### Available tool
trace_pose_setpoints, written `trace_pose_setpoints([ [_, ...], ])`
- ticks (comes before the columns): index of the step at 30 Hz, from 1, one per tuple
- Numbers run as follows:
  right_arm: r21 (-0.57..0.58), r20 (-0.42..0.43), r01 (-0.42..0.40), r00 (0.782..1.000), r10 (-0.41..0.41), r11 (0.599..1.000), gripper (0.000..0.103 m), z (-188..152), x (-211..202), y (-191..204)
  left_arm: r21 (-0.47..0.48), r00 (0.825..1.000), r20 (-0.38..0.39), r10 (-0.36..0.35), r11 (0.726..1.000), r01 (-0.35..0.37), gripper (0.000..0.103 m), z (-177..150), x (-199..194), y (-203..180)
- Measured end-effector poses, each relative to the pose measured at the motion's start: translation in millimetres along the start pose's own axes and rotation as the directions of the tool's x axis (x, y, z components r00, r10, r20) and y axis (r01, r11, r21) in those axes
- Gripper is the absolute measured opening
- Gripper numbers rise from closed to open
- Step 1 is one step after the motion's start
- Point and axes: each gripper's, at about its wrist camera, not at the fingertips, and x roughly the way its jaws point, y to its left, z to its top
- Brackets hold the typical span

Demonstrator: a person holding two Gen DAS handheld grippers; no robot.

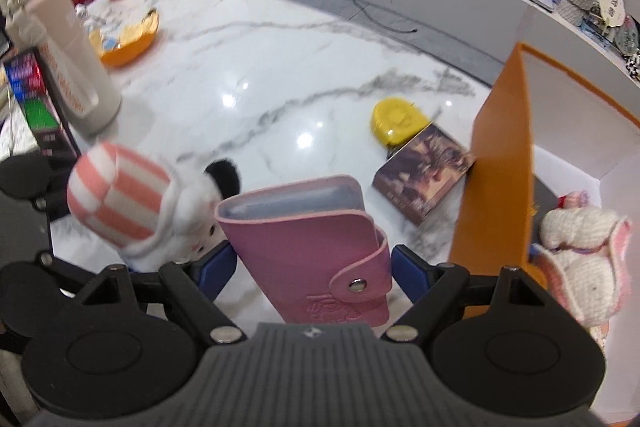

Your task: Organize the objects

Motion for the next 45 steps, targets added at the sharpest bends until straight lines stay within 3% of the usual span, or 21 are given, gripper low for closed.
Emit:
trace_pose_setpoints([
  [15,0.162,0.180,-0.004,0.983,-0.026,0.987,0.084,1,-55,-52,0.041,0.996,0.087,0.020,0.999,-0.024,0.067,57,-27,-30],
  [25,0.291,0.300,-0.138,0.953,0.046,0.947,0.083,-5,-90,-90,0.080,0.985,0.171,-0.006,0.997,-0.008,0.067,99,-40,-63],
  [35,0.401,0.361,-0.116,0.932,-0.041,0.909,0.083,-15,-113,-121,0.129,0.976,0.214,-0.032,0.992,0.004,0.067,125,-46,-93],
  [45,0.526,0.310,-0.023,0.936,-0.166,0.850,0.083,-30,-118,-169,0.181,0.977,0.197,-0.077,0.983,0.041,0.067,147,-30,-123],
])
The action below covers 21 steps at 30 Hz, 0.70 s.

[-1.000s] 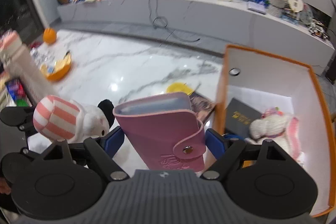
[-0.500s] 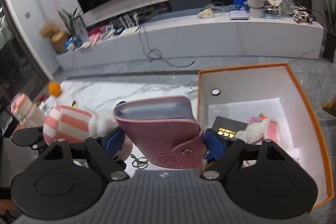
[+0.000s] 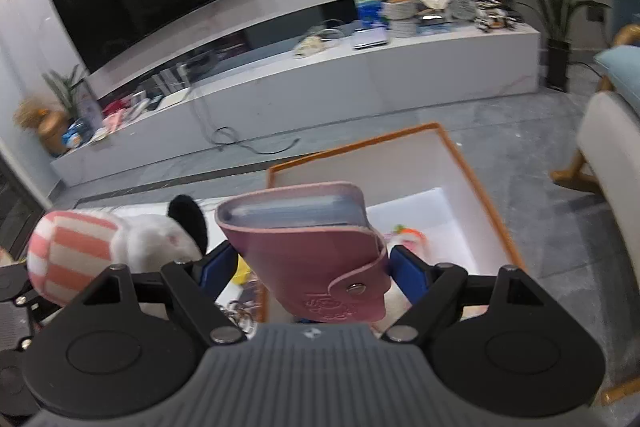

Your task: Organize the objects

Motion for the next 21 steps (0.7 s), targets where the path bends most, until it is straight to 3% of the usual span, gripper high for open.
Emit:
trace_pose_setpoints([
  [12,0.091,0.033,0.129,0.991,-0.132,0.988,0.083,9,-2,-40,0.003,0.998,-0.022,-0.066,0.998,0.066,0.067,16,33,-31],
  [18,-0.017,-0.058,0.234,0.970,-0.234,0.972,0.083,2,18,-37,0.027,0.993,-0.102,-0.053,0.998,0.056,0.067,16,65,-41],
  [21,-0.010,-0.076,0.216,0.973,-0.216,0.976,0.083,2,25,-40,0.043,0.990,-0.135,-0.040,0.998,0.046,0.067,14,78,-46],
])
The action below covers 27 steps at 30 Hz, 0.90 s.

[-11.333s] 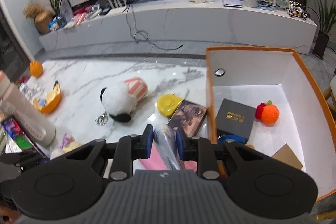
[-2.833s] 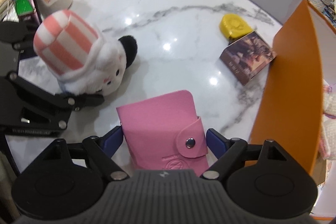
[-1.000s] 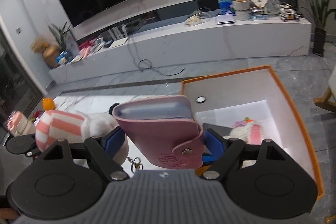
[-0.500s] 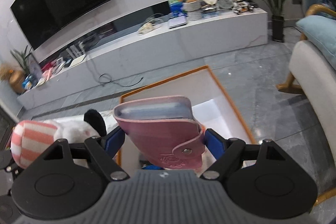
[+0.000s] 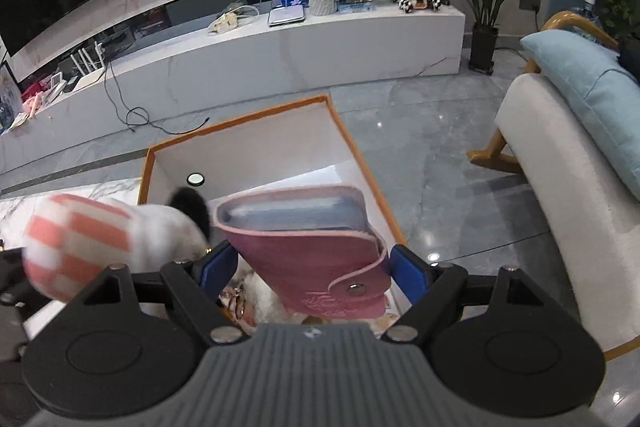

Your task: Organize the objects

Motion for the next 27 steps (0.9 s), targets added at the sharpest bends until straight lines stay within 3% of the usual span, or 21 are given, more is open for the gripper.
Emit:
trace_pose_setpoints([
  [10,-0.037,-0.009,0.022,1.000,-0.023,0.999,0.083,-3,24,7,-0.032,0.998,-0.035,0.060,0.998,-0.061,0.071,0,23,9],
  [14,-0.032,-0.009,0.053,0.999,-0.054,0.998,0.084,0,30,8,-0.059,0.999,-0.029,0.046,0.997,-0.047,0.073,1,23,15],
  [20,0.019,0.039,0.026,0.999,-0.026,0.999,0.087,3,21,6,-0.089,0.996,0.059,0.067,0.994,-0.062,0.086,3,10,21],
  [27,0.038,0.075,0.028,0.997,-0.031,0.999,0.087,5,15,5,-0.155,0.979,0.192,0.068,0.987,-0.038,0.088,5,-11,33],
])
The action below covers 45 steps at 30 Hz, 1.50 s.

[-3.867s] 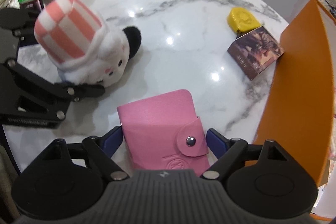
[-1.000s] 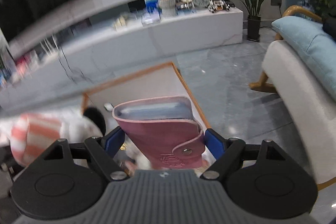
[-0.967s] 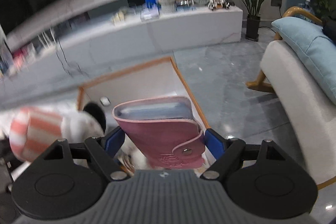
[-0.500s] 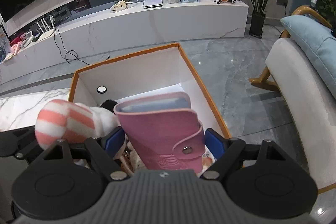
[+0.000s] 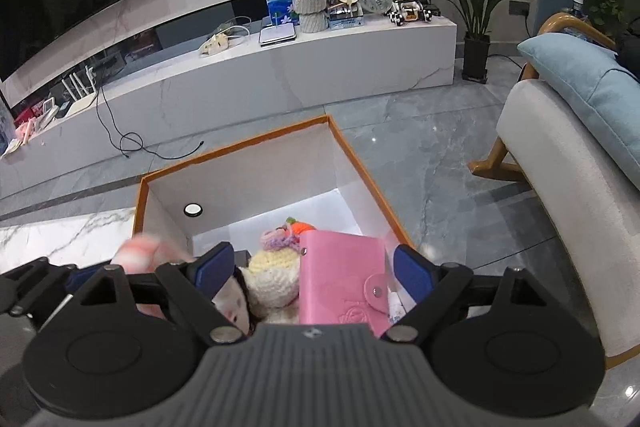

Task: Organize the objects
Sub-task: 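Open the left tool to drop the plush while the right tool drops the wallet into the box, then move both open tools back over the table toward the tape measure and card box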

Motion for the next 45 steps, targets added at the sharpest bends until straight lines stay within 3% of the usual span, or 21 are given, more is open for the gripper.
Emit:
trace_pose_setpoints([
  [6,0.013,0.011,-0.006,1.000,0.006,1.000,0.088,0,-1,0,-0.052,0.996,0.084,0.012,0.999,-0.008,0.089,7,-15,17],
  [13,0.006,0.036,-0.022,0.999,0.022,1.000,0.088,2,-5,6,-0.098,0.993,0.102,0.060,0.994,-0.050,0.089,1,-27,50],
  [21,-0.031,0.066,-0.079,0.995,0.081,0.996,0.088,2,-11,24,-0.175,0.988,0.020,0.152,0.974,-0.146,0.090,-19,-17,105],
  [25,-0.091,0.085,-0.146,0.984,0.153,0.985,0.087,-2,-19,43,-0.227,0.978,-0.013,0.207,0.952,-0.205,0.090,-29,-9,129],
  [30,-0.197,0.082,-0.236,0.963,0.256,0.952,0.087,-13,-28,76,-0.286,0.974,-0.059,0.220,0.931,-0.227,0.090,-41,-1,156],
  [37,-0.367,0.018,-0.299,0.944,0.328,0.881,0.087,-47,-37,136,-0.267,0.970,-0.092,0.226,0.933,-0.242,0.090,-49,8,174],
  [42,-0.388,-0.050,-0.270,0.961,0.272,0.881,0.087,-82,-24,180,-0.211,0.972,-0.105,0.210,0.950,-0.228,0.090,-43,17,177],
  [45,-0.386,-0.056,-0.200,0.979,0.194,0.901,0.085,-108,-9,199,-0.169,0.974,-0.116,0.196,0.962,-0.213,0.090,-42,23,178],
])
